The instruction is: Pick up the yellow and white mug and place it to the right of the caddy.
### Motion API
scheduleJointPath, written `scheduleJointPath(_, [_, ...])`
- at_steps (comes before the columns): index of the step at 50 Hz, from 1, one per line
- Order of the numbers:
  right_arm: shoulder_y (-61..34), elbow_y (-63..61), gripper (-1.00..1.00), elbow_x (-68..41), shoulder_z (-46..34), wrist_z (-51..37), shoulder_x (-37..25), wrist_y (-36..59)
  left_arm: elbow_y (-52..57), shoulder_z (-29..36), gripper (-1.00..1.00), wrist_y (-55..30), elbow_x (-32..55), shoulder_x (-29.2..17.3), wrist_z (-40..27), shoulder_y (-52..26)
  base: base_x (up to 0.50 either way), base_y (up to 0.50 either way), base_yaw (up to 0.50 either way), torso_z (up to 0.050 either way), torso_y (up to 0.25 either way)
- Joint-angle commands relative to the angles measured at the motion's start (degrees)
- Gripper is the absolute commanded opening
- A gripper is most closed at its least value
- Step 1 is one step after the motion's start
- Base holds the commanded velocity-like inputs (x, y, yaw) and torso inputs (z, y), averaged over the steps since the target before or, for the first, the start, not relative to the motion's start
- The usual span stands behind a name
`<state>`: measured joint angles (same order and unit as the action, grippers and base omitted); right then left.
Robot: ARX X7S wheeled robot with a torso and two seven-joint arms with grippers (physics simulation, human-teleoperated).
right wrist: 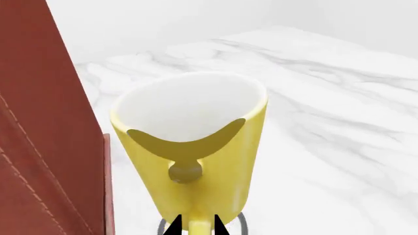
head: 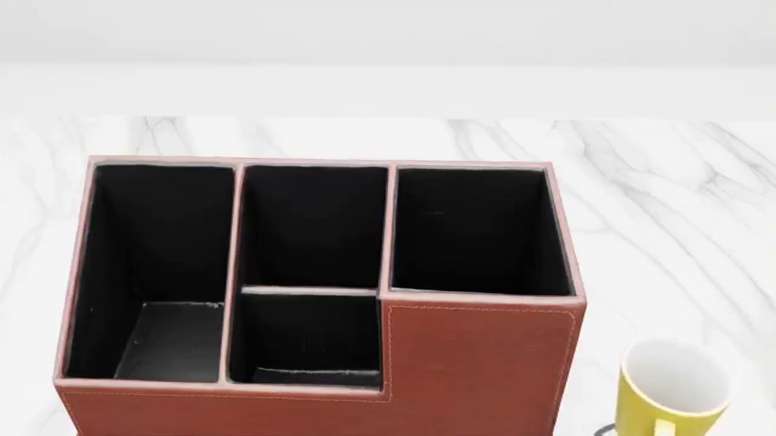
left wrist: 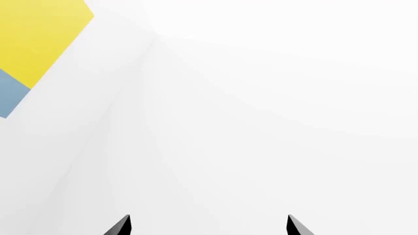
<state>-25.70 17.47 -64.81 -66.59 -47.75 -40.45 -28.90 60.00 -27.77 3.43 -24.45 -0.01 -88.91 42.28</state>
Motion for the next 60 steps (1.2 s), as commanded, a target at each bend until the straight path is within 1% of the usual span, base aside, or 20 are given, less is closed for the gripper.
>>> scheduleJointPath(1, [-0.2,2.1,-1.0,-0.6,0.8,3.1,1.3,0.9,0.0,0.5,1.0,-0.3,-0.5,0.0,0.2,-0.4,0.0,0.0,0.0,0.0,0.0])
scheduleJointPath(7, [-0.4,2.9,-1.0,-1.6,0.9,4.8,1.8,1.6,0.0,0.4,1.0,-0.4,-0.5,0.0,0.2,-0.5,0.0,0.0,0.0,0.0,0.0])
scheduleJointPath(37, [-0.7,6.6,-1.0,-3.6,1.3,7.5,3.5,3.7,0.0,-0.4,1.0,1.0,0.5,0.0,-0.7,1.1,0.0,0.0,0.0,0.001,0.001])
scheduleJointPath(41, [-0.7,7.2,-1.0,-3.9,1.3,8.0,3.7,4.1,0.0,-1.3,1.0,1.9,1.3,0.0,-1.0,1.7,0.0,0.0,0.0,0.0,0.0])
scheduleJointPath(58, [-0.7,7.3,-1.0,-4.2,1.5,8.1,3.8,4.9,0.0,-2.1,1.0,2.4,2.0,0.0,-1.1,2.1,0.0,0.0,0.0,0.0,0.001])
scheduleJointPath(59, [-0.8,7.3,1.0,-4.0,1.4,7.8,3.8,5.0,0.0,-2.0,1.0,2.4,2.0,0.0,-1.0,2.1,0.0,0.0,0.0,0.0,0.0])
scheduleJointPath(60, [-0.7,7.2,1.0,-4.1,1.4,7.8,3.8,5.1,0.0,-1.9,1.0,2.3,1.8,0.0,-1.0,2.0,0.0,0.0,0.0,0.0,0.0])
